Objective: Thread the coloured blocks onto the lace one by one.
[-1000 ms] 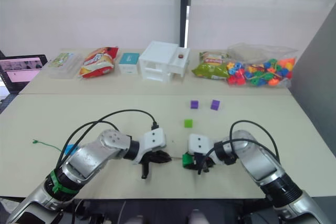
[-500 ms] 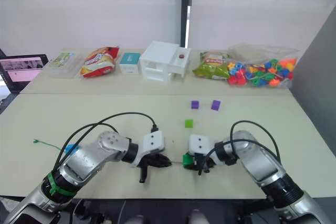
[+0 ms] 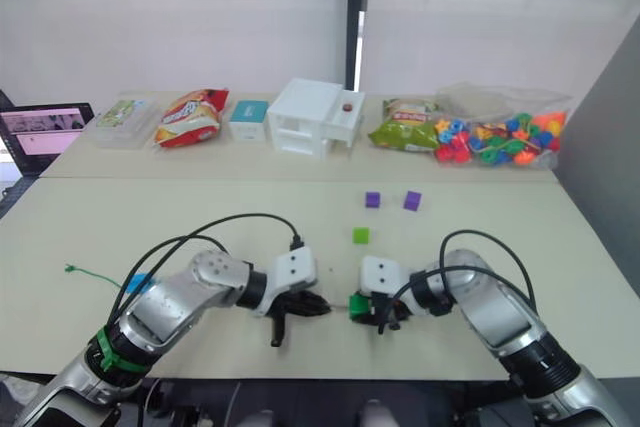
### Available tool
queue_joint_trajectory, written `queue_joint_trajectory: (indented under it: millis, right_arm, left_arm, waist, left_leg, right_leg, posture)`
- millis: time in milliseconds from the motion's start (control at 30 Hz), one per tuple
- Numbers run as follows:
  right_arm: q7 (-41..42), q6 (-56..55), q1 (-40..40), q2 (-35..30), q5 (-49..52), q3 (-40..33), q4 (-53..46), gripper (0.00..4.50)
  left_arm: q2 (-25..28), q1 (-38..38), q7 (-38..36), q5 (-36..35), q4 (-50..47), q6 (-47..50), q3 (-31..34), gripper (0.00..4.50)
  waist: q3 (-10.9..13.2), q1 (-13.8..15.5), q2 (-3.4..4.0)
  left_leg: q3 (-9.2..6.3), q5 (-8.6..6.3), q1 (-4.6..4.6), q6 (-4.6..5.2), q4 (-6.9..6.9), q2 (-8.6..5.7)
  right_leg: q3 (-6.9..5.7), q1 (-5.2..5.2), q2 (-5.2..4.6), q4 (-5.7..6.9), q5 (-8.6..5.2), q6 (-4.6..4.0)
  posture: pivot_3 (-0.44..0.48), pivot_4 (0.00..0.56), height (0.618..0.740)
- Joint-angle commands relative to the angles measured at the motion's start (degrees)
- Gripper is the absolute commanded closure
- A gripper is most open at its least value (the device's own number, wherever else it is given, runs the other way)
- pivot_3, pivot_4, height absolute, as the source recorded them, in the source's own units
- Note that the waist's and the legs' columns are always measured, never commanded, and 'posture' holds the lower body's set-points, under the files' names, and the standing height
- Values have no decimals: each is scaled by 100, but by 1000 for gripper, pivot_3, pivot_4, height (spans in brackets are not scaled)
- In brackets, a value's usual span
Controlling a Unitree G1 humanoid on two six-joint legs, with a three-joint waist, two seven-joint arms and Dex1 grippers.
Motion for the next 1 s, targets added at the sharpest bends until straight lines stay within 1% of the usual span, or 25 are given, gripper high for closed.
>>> queue_joint_trajectory:
  millis: [33,267,400,567,667,733,1000]
  right_arm:
    - [17,59,119,-61,-79,119,-5,3301]
    - [25,50,112,-61,-93,135,15,3301]
    - [1,97,61,-39,-62,88,2,3301]
    - [8,178,135,-111,-4,22,-138,3301]
    - [-16,232,165,-121,11,1,-183,3301]
    - [-25,263,179,-125,18,-11,-215,3301]
    - [-76,320,200,-100,-10,-50,-250,3301]
  left_arm:
    - [-123,-86,-64,-208,-225,-166,133,4500]
    - [-98,-72,-91,-219,-269,-151,149,4500]
    - [-108,-10,-120,-93,-87,-257,-68,4500]
    - [-412,-146,-76,113,392,-581,-354,4500]
    - [-492,-191,-119,255,636,-782,-451,4500]
    - [-518,-202,-145,297,708,-842,-465,4500]
    - [-951,-389,-160,395,895,-886,-575,4500]
  waist:
    - [0,-4,0]
    - [0,-5,0]
    - [0,-6,0]
    - [0,20,0]
    - [0,22,0]
    - [-1,15,1]
    - [-1,25,1]
  left_leg:
    - [0,0,1,0,0,0]
    - [0,0,1,0,0,0]
    - [-1,0,1,0,0,0]
    - [-1,0,1,0,0,-2]
    - [-1,0,-1,0,0,-2]
    - [-1,0,0,0,-1,0]
    - [-8,0,7,0,1,-2]
  right_leg:
    - [0,0,1,1,0,0]
    - [0,0,0,1,0,0]
    - [0,0,0,1,0,0]
    - [0,2,-1,-2,0,0]
    - [-1,8,-1,-14,0,0]
    - [-2,13,0,-28,0,0]
    - [-6,38,0,-45,0,2]
  posture:
    - [0,150,740]
    - [0,150,740]
    - [0,150,740]
    - [0,150,740]
    - [0,150,740]
    - [0,150,740]
    - [0,150,740]
